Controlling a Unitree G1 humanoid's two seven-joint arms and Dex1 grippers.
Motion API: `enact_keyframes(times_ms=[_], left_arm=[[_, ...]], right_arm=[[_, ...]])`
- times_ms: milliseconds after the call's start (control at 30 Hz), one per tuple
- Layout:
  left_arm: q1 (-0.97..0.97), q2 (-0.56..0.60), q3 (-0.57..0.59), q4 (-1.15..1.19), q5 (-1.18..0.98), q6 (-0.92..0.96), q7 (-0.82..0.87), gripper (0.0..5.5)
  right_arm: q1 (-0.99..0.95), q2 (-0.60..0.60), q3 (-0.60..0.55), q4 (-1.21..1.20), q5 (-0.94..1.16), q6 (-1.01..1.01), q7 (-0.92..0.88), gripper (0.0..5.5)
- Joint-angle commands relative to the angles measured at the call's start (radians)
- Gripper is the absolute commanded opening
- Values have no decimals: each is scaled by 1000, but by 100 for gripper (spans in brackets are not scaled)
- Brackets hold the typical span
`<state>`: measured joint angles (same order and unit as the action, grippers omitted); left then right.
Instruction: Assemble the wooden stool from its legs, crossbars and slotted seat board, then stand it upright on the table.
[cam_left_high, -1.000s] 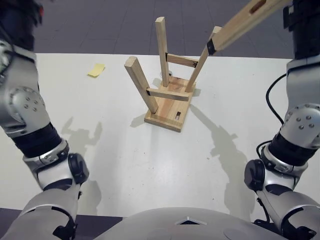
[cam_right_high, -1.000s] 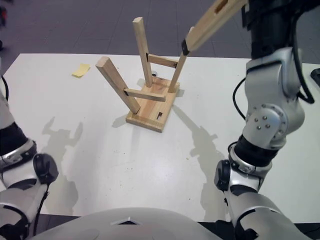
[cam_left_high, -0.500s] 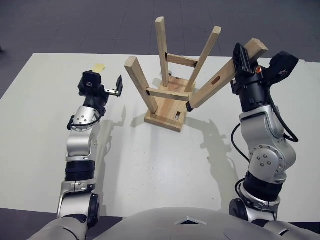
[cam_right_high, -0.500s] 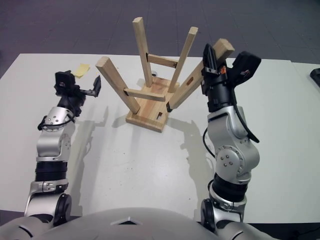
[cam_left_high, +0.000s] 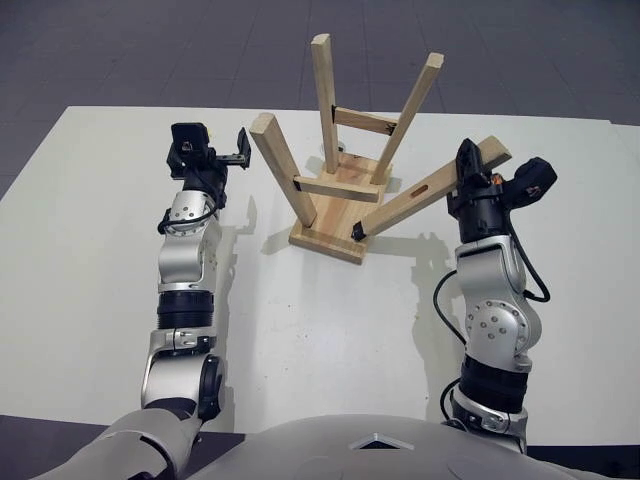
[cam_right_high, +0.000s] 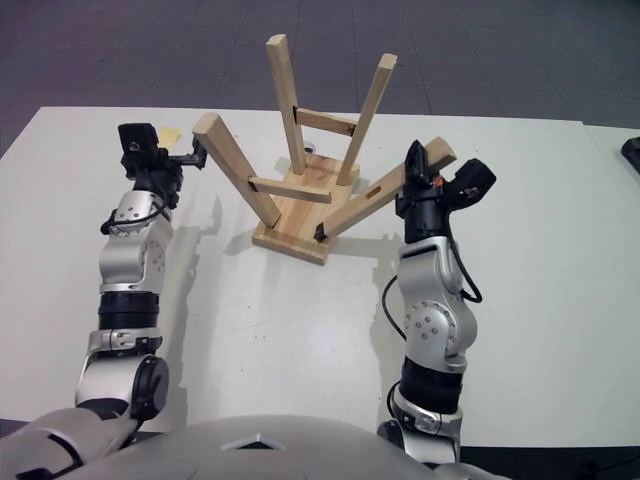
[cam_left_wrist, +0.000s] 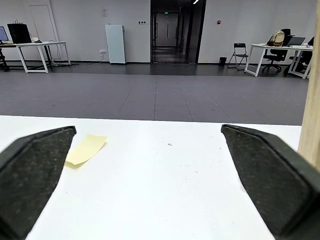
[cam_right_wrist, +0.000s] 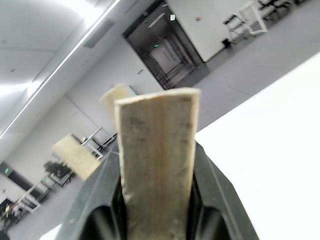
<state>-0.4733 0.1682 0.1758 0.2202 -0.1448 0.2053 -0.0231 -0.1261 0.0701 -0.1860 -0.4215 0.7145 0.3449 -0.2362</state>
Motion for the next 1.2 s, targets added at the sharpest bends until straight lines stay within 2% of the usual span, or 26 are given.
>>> enact_keyframes(times_ms=[33,267,533,733,900,1200], left_arm=[[-21,-16,17,-4,-13,18,22,540],[-9,-45,-2,-72,-3,64,60,540],[64,-123,-52,-245,-4,234,117,540],[112,-160,-83,-327,5,317,139,540],[108,-172,-83,-341,6,338,149,540],[104,-174,-103,-372,4,365,135,540]], right_arm=[[14,38,3,43,-50,17,-62,102],[-5,-43,55,51,-161,63,-88,102],[-30,-139,97,13,-279,198,-106,104],[-72,-181,83,36,-330,212,-79,105],[-52,-197,119,40,-376,181,-29,105],[174,-150,131,99,-380,-28,116,105]])
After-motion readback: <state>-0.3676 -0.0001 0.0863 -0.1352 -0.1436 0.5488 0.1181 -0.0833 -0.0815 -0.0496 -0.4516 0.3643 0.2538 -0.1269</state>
